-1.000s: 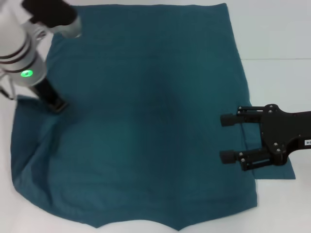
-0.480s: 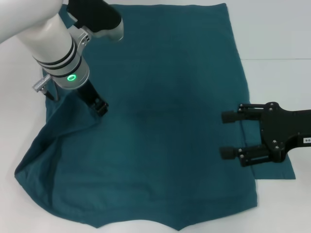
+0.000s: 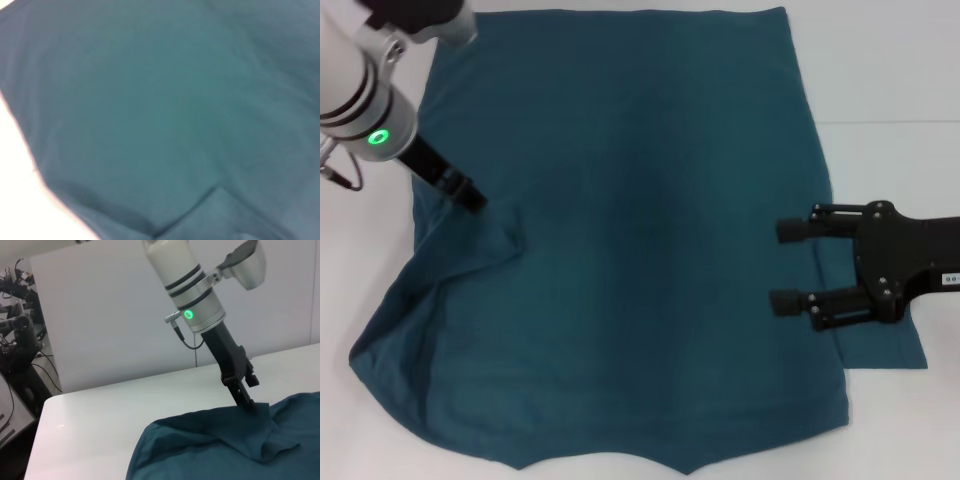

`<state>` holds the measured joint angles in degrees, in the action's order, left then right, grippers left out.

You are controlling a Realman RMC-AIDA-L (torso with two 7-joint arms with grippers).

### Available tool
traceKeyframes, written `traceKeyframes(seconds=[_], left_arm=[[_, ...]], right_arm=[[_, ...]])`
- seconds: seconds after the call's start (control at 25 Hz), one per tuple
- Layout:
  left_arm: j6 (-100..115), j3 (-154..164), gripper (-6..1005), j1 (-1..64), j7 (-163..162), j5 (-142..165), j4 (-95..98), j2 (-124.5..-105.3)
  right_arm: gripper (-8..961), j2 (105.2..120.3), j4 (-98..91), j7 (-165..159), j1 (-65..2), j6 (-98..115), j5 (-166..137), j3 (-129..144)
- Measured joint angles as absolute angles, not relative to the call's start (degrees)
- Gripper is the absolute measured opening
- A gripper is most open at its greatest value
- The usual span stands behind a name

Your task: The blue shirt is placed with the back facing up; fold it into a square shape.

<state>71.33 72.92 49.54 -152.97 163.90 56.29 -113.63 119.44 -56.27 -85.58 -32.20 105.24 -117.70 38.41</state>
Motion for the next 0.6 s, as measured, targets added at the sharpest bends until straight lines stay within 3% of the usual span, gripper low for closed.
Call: traceKeyframes(seconds=[0.08, 0.4, 0.6], left_arm=[[69.9, 72.7, 690, 48.3, -152.6, 163.9, 56.5, -113.49], [65.5, 73.3, 925, 47.6, -150.5, 163.8, 51.7, -114.21], [62.3, 74.6, 850, 47.4, -149.5, 163.8, 50.3, -115.22]], right_arm=[[908, 119.44, -56.2, -85.6, -32.4, 104.8, -117.7, 38.6], [909, 119.51, -56.2, -86.0, -33.0, 104.6, -117.6, 38.8], [909, 119.53, -56.1, -86.0, -32.9, 103.8, -117.6, 38.9]])
